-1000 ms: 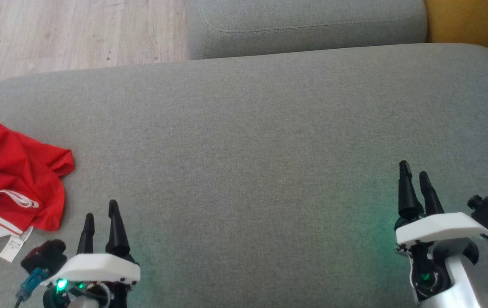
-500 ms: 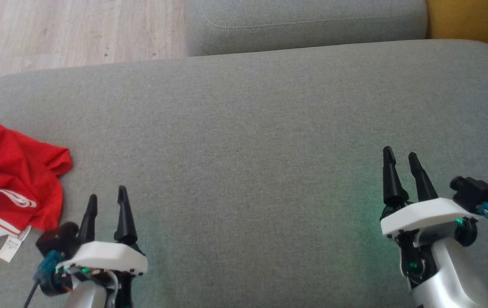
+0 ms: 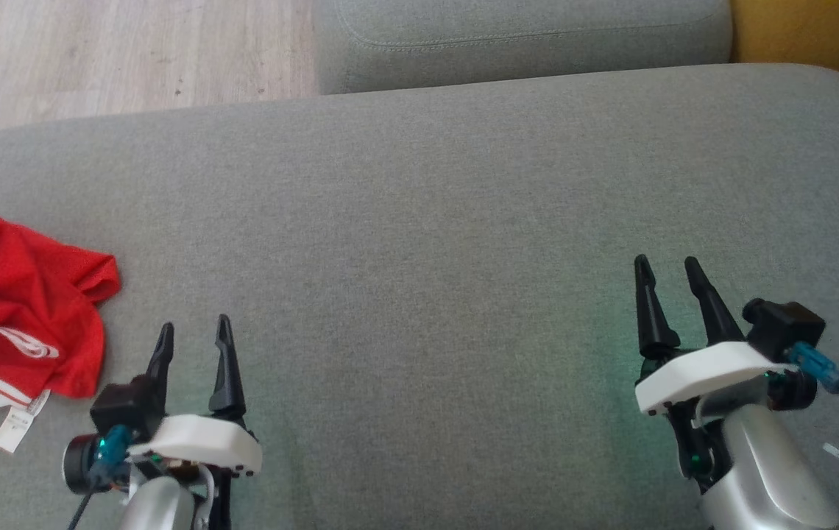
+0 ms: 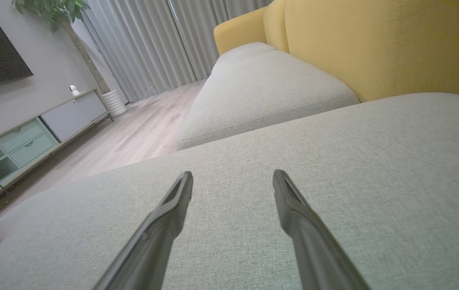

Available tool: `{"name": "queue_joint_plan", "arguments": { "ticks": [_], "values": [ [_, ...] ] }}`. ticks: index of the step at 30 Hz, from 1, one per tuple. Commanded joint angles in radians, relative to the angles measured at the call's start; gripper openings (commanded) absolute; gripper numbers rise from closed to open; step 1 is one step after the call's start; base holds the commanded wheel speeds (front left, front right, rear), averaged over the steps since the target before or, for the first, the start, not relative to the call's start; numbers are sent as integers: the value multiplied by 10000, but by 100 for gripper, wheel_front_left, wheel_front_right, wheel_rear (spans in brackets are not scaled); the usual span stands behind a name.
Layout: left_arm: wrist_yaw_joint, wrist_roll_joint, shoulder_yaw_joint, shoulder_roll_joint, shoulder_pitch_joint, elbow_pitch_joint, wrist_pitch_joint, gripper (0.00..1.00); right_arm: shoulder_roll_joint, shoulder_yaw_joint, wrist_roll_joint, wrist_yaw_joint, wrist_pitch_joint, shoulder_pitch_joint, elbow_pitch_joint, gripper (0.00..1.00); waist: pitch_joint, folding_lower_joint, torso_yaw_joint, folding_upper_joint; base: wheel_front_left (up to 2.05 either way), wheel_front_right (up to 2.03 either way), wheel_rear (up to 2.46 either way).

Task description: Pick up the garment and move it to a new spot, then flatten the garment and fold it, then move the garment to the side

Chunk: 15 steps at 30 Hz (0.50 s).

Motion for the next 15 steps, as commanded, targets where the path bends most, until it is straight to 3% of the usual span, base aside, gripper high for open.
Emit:
{"name": "queue_joint_plan", "arguments": {
  "ticks": [1,15],
  "values": [
    [110,331,154,189,-489,-246,-164,100,-36,241,-326,-5,-187,-617,-231,100,-6,-1,-4,0,0,0,0],
    [435,1870,371,38,-173,-30,-579,100,-45,152,-2070,-5,-599,-437,242,100,-4,-1,-95,0,0,0,0]
  ]
}}
